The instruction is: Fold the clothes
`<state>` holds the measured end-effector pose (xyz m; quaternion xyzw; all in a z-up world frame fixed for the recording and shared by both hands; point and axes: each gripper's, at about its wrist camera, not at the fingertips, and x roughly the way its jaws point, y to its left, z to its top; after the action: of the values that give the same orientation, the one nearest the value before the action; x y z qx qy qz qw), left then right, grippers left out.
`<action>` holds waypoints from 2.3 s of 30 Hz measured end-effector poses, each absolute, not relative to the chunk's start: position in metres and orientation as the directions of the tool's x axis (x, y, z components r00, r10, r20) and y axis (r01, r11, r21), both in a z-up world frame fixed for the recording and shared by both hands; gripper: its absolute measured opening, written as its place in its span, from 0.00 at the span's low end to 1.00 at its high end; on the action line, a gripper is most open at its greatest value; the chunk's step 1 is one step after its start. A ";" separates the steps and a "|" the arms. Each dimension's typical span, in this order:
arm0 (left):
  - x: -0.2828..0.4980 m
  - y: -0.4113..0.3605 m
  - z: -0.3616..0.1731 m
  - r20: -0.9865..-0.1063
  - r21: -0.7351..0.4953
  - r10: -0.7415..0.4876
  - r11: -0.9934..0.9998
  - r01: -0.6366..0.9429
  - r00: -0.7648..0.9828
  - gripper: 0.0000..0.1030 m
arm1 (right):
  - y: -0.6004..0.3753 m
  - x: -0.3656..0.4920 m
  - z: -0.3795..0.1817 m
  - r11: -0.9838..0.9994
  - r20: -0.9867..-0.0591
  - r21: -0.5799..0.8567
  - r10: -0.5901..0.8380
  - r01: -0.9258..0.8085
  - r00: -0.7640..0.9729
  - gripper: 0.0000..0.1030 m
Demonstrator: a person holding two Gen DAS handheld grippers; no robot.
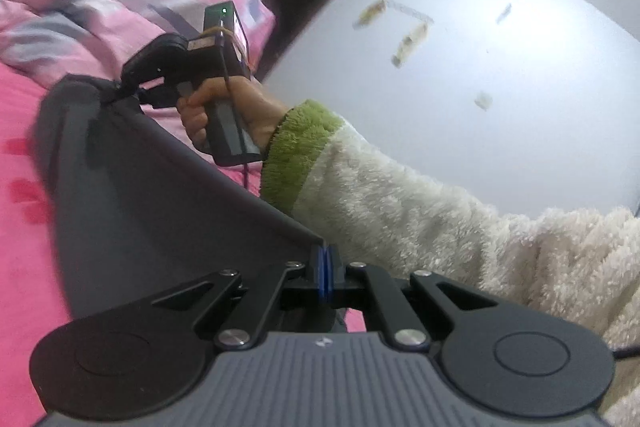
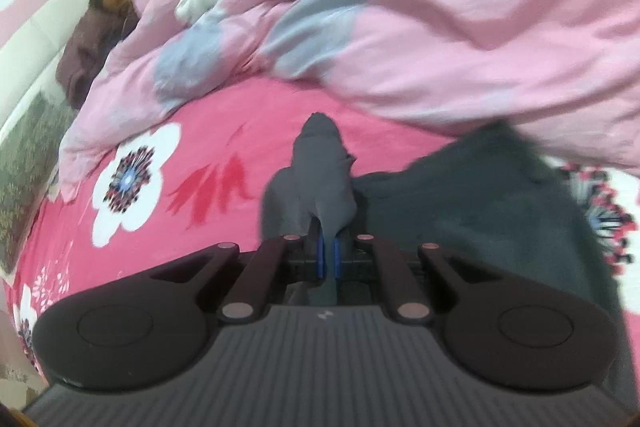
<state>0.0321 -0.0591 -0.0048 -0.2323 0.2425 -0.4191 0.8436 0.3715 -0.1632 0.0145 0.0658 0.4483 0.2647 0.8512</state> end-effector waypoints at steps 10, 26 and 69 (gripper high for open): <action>0.091 -0.143 -0.022 -0.318 -0.599 -0.868 0.496 0.629 0.382 0.02 | -0.281 0.397 -0.021 0.862 -0.696 0.417 0.507 -0.289 0.508 0.03; 0.109 -0.143 -0.004 -0.386 -0.612 -0.841 0.541 0.577 0.380 0.02 | -0.400 0.359 -0.042 0.731 -0.556 0.671 0.608 -0.125 0.568 0.33; 0.170 -0.178 -0.012 -0.400 -0.795 -0.877 0.477 0.376 0.266 0.54 | -0.529 0.021 -0.072 0.843 -0.468 0.537 0.282 0.016 0.837 0.43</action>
<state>0.1695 -0.1778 -0.0116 -0.2886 0.4344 -0.4223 0.7414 0.0212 -0.5286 -0.0720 0.2703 0.2760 0.0722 0.9195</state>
